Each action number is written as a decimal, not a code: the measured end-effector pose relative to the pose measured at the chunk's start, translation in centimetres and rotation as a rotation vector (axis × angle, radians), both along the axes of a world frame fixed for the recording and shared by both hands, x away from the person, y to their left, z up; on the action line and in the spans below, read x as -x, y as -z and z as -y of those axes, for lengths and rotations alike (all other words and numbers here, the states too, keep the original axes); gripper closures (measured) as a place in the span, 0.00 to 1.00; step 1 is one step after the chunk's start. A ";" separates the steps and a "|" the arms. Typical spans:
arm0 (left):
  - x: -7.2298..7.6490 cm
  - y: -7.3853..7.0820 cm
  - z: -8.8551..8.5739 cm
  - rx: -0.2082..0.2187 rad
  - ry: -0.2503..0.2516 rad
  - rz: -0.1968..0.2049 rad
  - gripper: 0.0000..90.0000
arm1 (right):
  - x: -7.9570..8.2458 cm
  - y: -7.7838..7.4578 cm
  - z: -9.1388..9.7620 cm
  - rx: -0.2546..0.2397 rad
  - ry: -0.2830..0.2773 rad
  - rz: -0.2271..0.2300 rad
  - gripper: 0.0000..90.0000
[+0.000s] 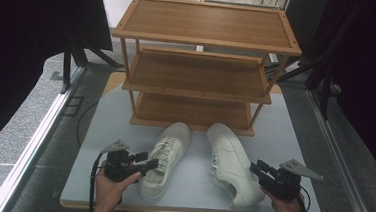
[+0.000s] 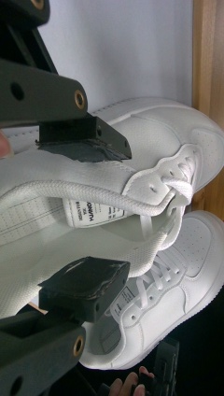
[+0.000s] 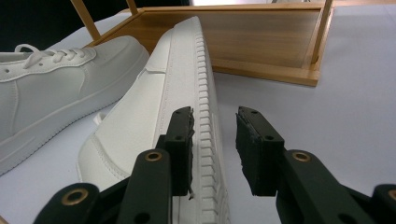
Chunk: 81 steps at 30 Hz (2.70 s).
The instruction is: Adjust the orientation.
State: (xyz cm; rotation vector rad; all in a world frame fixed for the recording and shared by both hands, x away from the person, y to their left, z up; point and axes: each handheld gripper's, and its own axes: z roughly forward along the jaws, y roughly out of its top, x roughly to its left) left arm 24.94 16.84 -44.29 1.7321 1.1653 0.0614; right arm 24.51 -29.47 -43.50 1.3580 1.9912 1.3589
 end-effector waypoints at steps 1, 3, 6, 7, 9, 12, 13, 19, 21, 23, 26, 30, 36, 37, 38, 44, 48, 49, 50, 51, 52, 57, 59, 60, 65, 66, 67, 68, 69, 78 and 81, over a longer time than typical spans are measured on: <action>0.0 0.0 0.0 0.000 -0.001 -0.001 0.45 | 0.0 0.0 0.0 -0.001 0.001 0.000 0.73; 0.0 0.0 0.0 0.000 -0.001 -0.002 0.45 | 0.0 0.0 0.0 -0.003 0.002 -0.001 0.73; 0.0 0.0 0.0 0.000 -0.001 -0.001 0.45 | 0.0 0.1 0.0 -0.005 0.003 0.001 0.72; 0.0 0.0 0.0 0.001 -0.001 -0.001 0.45 | 0.0 0.1 0.0 -0.005 0.003 0.001 0.72; 0.0 0.0 0.0 0.000 -0.001 -0.002 0.45 | 0.0 0.1 -0.1 -0.005 0.004 0.002 0.72; -0.1 0.2 -0.1 0.007 -0.001 -0.007 0.45 | 0.0 0.1 -0.1 -0.008 0.004 0.003 0.71; -0.1 0.2 -0.1 0.012 0.000 -0.008 0.45 | 0.0 0.1 -0.1 -0.007 0.005 0.003 0.71; -0.1 0.2 -0.1 0.009 0.002 -0.008 0.44 | 0.0 0.1 -0.1 -0.007 0.008 0.004 0.69; -0.1 0.2 -0.1 0.010 0.004 -0.008 0.44 | 0.0 0.1 -0.1 -0.008 0.009 0.004 0.69; -0.1 0.2 -0.1 0.010 0.004 -0.008 0.44 | 0.0 0.2 -0.1 -0.012 0.008 0.003 0.68; -0.1 0.2 -0.1 0.007 0.004 -0.006 0.44 | 0.0 0.2 -0.3 -0.012 0.005 0.005 0.68; -0.1 0.2 -0.1 0.011 0.007 -0.007 0.44 | 0.0 0.2 -0.4 -0.012 0.007 0.005 0.66; -0.2 0.3 -0.1 0.017 0.010 -0.008 0.43 | 0.0 0.3 -0.4 -0.017 0.011 0.005 0.65; -0.2 0.3 -0.2 0.017 0.011 -0.009 0.43 | 0.0 0.3 -0.4 -0.017 0.011 0.004 0.65; -0.2 0.3 -0.2 0.016 0.011 -0.008 0.44 | 0.0 0.3 -0.4 -0.016 0.011 0.006 0.64; -0.2 0.3 -0.2 0.017 0.012 -0.009 0.44 | 0.0 0.3 -0.4 -0.018 0.015 0.007 0.63; -0.2 0.3 -0.2 0.019 0.013 -0.008 0.44 | 0.0 0.3 -0.5 -0.018 0.015 0.007 0.63; -0.2 0.3 -0.2 0.020 0.014 -0.008 0.44 | 0.0 0.3 -0.5 -0.017 0.015 0.006 0.63; -0.2 0.3 -0.2 0.020 0.013 -0.009 0.44 | 0.0 0.3 -0.5 -0.017 0.015 0.007 0.63; -0.2 0.3 -0.2 0.022 0.013 -0.009 0.44 | 0.0 0.3 -0.5 -0.016 0.014 0.006 0.64; -0.2 0.3 -0.2 0.022 0.013 -0.009 0.44 | 0.0 0.3 -0.5 -0.017 0.012 0.005 0.64; -0.1 0.2 -0.1 0.007 0.012 0.000 0.44 | 0.0 0.2 -0.7 -0.016 0.000 0.003 0.66; -0.1 0.2 -0.1 0.002 0.008 0.003 0.47 | 0.0 0.0 -1.1 0.000 -0.016 0.019 0.71; -0.1 0.2 -0.1 0.000 0.002 0.004 0.47 | 0.1 0.0 -1.3 0.010 -0.026 0.024 0.72; -0.1 0.3 -0.1 -0.004 -0.015 0.010 0.55 | -0.1 0.0 -1.5 0.028 -0.022 0.029 0.75; -0.1 0.3 -0.1 -0.004 -0.017 0.012 0.55 | 0.0 -0.1 -1.6 0.037 -0.012 0.030 0.77; -0.1 0.2 -0.1 -0.003 -0.019 0.015 0.56 | 0.7 -0.8 -2.2 0.106 0.014 0.085 0.80; -0.1 0.2 -0.1 0.002 -0.020 0.020 0.56 | 0.7 -0.8 -2.2 0.106 0.014 0.085 0.80; 0.0 0.1 -0.2 0.009 -0.021 0.026 0.56 | 1.1 -1.4 -2.7 0.126 -0.003 0.113 0.81; 0.2 -0.3 -0.3 0.029 -0.013 0.038 0.58 | 2.6 -1.6 -7.4 0.159 -0.231 0.079 0.95; 0.2 -0.3 -0.4 0.033 -0.012 0.035 0.58 | 2.7 -0.7 -8.4 0.195 -0.260 0.032 1.00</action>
